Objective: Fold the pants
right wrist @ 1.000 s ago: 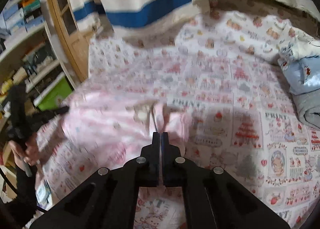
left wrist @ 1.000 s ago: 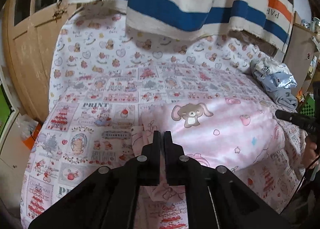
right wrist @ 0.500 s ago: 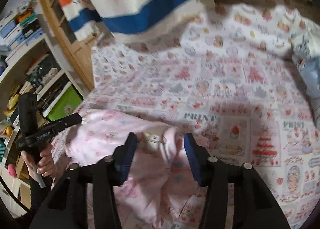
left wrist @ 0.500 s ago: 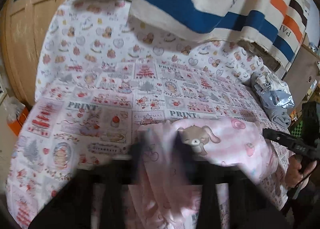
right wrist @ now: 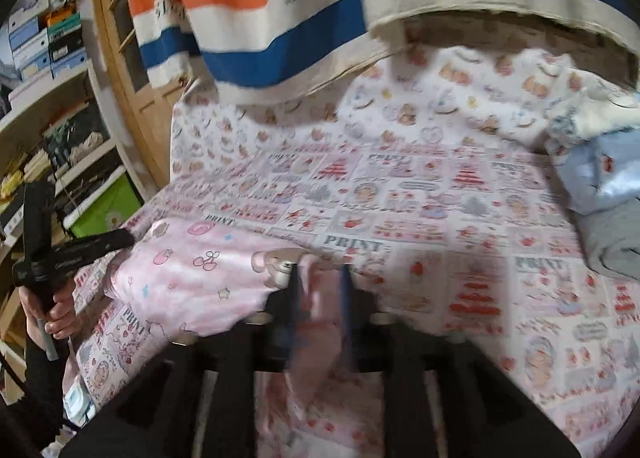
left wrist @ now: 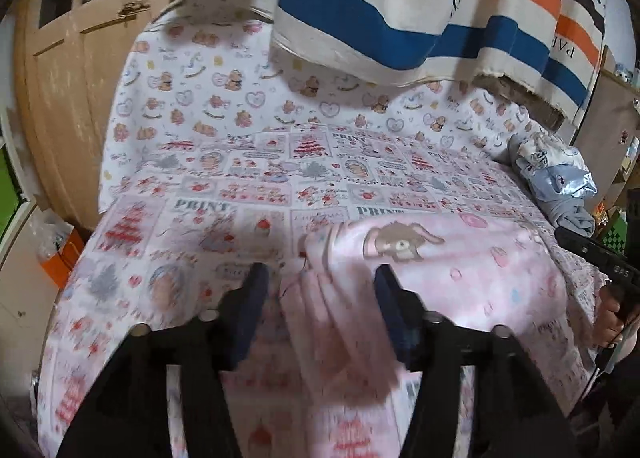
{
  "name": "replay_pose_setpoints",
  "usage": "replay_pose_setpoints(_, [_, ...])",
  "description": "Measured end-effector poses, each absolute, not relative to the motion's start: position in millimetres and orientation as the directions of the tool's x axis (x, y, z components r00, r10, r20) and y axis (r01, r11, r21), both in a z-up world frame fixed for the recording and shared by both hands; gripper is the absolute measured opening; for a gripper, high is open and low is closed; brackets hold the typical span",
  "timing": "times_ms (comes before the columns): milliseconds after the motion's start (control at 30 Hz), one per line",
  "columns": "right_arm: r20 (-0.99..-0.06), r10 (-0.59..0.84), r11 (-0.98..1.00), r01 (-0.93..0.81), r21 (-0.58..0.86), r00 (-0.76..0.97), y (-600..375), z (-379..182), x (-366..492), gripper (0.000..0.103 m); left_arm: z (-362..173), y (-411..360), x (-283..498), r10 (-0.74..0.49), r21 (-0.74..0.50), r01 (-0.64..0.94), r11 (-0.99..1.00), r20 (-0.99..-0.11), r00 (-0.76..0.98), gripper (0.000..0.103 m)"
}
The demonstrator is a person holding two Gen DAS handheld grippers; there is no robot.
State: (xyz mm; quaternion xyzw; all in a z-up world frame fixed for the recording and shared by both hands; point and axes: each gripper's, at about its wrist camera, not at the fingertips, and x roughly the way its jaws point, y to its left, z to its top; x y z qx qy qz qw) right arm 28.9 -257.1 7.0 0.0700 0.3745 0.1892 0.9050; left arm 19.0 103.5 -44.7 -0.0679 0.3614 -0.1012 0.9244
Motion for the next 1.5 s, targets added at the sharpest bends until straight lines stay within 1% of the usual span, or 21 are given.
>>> replay_pose_setpoints(33, [-0.648, 0.399, 0.917, -0.279, 0.285, 0.649, -261.7, 7.4, 25.6, 0.063, -42.9, 104.4, 11.3, -0.242, -0.207, 0.138, 0.968, -0.649, 0.721, 0.055])
replay_pose_setpoints(167, [-0.630, 0.482, 0.876, -0.308, 0.372, 0.609, -270.4, 10.3, 4.5, 0.064, -38.0, 98.9, -16.9, -0.272, -0.239, 0.152, 0.959, -0.630, 0.728, 0.055])
replay_pose_setpoints(267, [-0.589, 0.629, 0.777, -0.377, 0.504, 0.508, -262.8, 9.6, -16.5, 0.064, -35.3, 87.1, -38.6, -0.302, -0.260, 0.175, 0.950, -0.613, 0.730, 0.055])
replay_pose_setpoints(367, [-0.577, 0.708, 0.706, -0.414, 0.575, 0.406, -244.6, -0.7, -29.4, 0.064, -36.7, 72.5, -53.0, -0.347, -0.287, 0.210, 0.935, -0.611, 0.711, 0.055])
replay_pose_setpoints(433, [-0.596, 0.725, 0.686, -0.428, 0.588, 0.344, -228.3, -11.8, -34.7, 0.064, -39.9, 64.4, -56.3, -0.380, -0.312, 0.228, 0.922, -0.623, 0.684, 0.055])
replay_pose_setpoints(533, [-0.650, 0.698, 0.711, -0.403, 0.576, 0.301, -209.6, -30.1, -38.1, 0.064, -46.7, 56.5, -55.9, -0.410, -0.341, 0.238, 0.909, -0.641, 0.648, 0.055])
replay_pose_setpoints(600, [-0.662, 0.661, 0.746, -0.404, 0.529, 0.353, -205.7, -28.8, -40.6, 0.067, -52.4, 56.0, -52.9, -0.402, -0.346, 0.219, 0.912, -0.658, 0.636, 0.055])
replay_pose_setpoints(700, [-0.688, 0.607, 0.793, -0.363, 0.490, 0.398, -203.4, -28.2, -37.3, 0.067, -61.7, 54.2, -46.1, -0.389, -0.360, 0.179, 0.916, -0.680, 0.622, 0.055])
replay_pose_setpoints(767, [-0.694, 0.597, 0.800, -0.358, 0.481, 0.401, -201.2, -28.6, -31.7, 0.067, -64.5, 52.7, -42.6, -0.390, -0.370, 0.170, 0.913, -0.673, 0.629, 0.055])
replay_pose_setpoints(900, [-0.694, 0.580, 0.815, -0.312, 0.489, 0.426, -201.6, -28.3, -20.3, 0.067, -67.0, 50.9, -32.3, -0.397, -0.394, 0.158, 0.906, -0.652, 0.646, 0.055])
replay_pose_setpoints(933, [-0.694, 0.563, 0.826, -0.291, 0.482, 0.448, -203.8, -29.0, -17.5, 0.067, -67.1, 52.5, -28.6, -0.383, -0.389, 0.146, 0.910, -0.650, 0.656, 0.055])
replay_pose_setpoints(1000, [-0.689, 0.529, 0.846, -0.238, 0.478, 0.496, -210.8, -30.1, -8.8, 0.067, -66.2, 62.7, -21.7, -0.318, -0.367, 0.083, 0.926, -0.644, 0.695, 0.055])
replay_pose_setpoints(1033, [-0.681, 0.531, 0.842, -0.218, 0.494, 0.505, -215.7, -30.8, -5.0, 0.067, -66.4, 69.5, -17.6, -0.316, -0.380, 0.070, 0.922, -0.637, 0.703, 0.055])
replay_pose_setpoints(1133, [-0.657, 0.561, 0.812, -0.179, 0.556, 0.504, -228.2, -33.3, 3.5, 0.067, -70.3, 85.3, -8.0, -0.381, -0.462, 0.069, 0.884, -0.628, 0.679, 0.055])
replay_pose_setpoints(1200, [-0.654, 0.562, 0.807, -0.164, 0.567, 0.507, -231.3, -32.9, 4.3, 0.067, -71.3, 89.0, -7.7, -0.380, -0.467, 0.063, 0.882, -0.625, 0.682, 0.055])
replay_pose_setpoints(1333, [-0.676, 0.456, 0.861, -0.093, 0.501, 0.579, -242.4, -26.5, -1.5, 0.067, -71.5, 87.2, -13.6, -0.356, -0.442, 0.063, 0.895, -0.620, 0.699, 0.055])
replay_pose_setpoints(1367, [-0.675, 0.431, 0.872, -0.082, 0.483, 0.599, -246.3, -24.6, -1.8, 0.072, -70.8, 87.5, -15.1, -0.354, -0.436, 0.068, 0.897, -0.619, 0.701, 0.055])
replay_pose_setpoints(1400, [-0.677, 0.406, 0.880, -0.065, 0.470, 0.614, -251.9, -24.4, -0.4, 0.078, -69.5, 88.5, -16.1, -0.350, -0.428, 0.073, 0.901, -0.615, 0.707, 0.056])
replay_pose_setpoints(1433, [-0.681, 0.398, 0.881, -0.048, 0.472, 0.614, -258.2, -25.8, 4.0, 0.078, -67.0, 89.6, -16.8, -0.343, -0.418, 0.077, 0.905, -0.610, 0.714, 0.057])
replay_pose_setpoints(1467, [-0.681, 0.408, 0.872, -0.040, 0.487, 0.607, -263.2, -27.4, 7.7, 0.078, -63.3, 92.1, -18.7, -0.329, -0.401, 0.081, 0.912, -0.601, 0.728, 0.064])
replay_pose_setpoints(1500, [-0.673, 0.434, 0.855, -0.039, 0.516, 0.599, -268.5, -28.9, 12.2, 0.078, -58.3, 95.1, -21.2, -0.302, -0.375, 0.078, 0.924, -0.587, 0.751, 0.073])
